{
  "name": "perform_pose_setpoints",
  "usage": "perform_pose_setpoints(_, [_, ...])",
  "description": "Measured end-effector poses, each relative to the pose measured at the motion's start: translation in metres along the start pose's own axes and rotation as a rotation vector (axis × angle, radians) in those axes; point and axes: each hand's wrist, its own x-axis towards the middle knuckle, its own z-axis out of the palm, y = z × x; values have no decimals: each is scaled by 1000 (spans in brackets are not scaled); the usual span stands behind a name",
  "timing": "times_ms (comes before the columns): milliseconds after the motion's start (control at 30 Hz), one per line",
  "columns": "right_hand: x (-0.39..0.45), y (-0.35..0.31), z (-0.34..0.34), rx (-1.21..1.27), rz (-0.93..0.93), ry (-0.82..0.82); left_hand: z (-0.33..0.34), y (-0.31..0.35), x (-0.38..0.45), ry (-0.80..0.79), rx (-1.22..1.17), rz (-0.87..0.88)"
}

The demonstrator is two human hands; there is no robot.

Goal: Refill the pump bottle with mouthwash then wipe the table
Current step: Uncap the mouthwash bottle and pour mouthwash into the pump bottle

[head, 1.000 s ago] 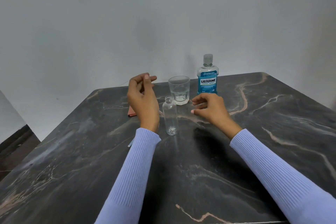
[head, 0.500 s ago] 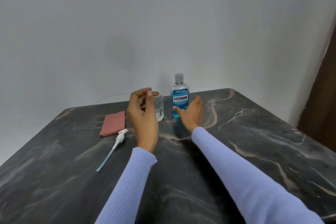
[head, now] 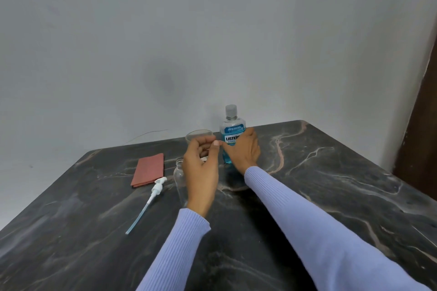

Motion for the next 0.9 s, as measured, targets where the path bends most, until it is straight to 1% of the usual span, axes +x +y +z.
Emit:
perform_pose_setpoints(100, [-20,8,-19,39,-66,-53,-8,-6,3,-31,79,-70])
perform_pose_setpoints(167, [-36,14,-32,48,-102,-79,-12,-6,3,-31,148,-78])
perform_pose_setpoints(400, [-73,20,-61,128,-141,-156,-9,5,6,-22,270,42])
perform_pose_setpoints(567, [-78,22,-67,160,-143,-135,4,16,11,-153,372,132])
perform_pose_setpoints(700, [-76,25,-70,151,-177,-114,11,18,21,-289,458,158])
perform_pose_setpoints(800, [-75,25,-71,179,-173,-149,13,17,28,-291,466,188])
perform_pose_setpoints(900, [-68,24,-76,250,-120,-214,9,19,36,-273,479,216])
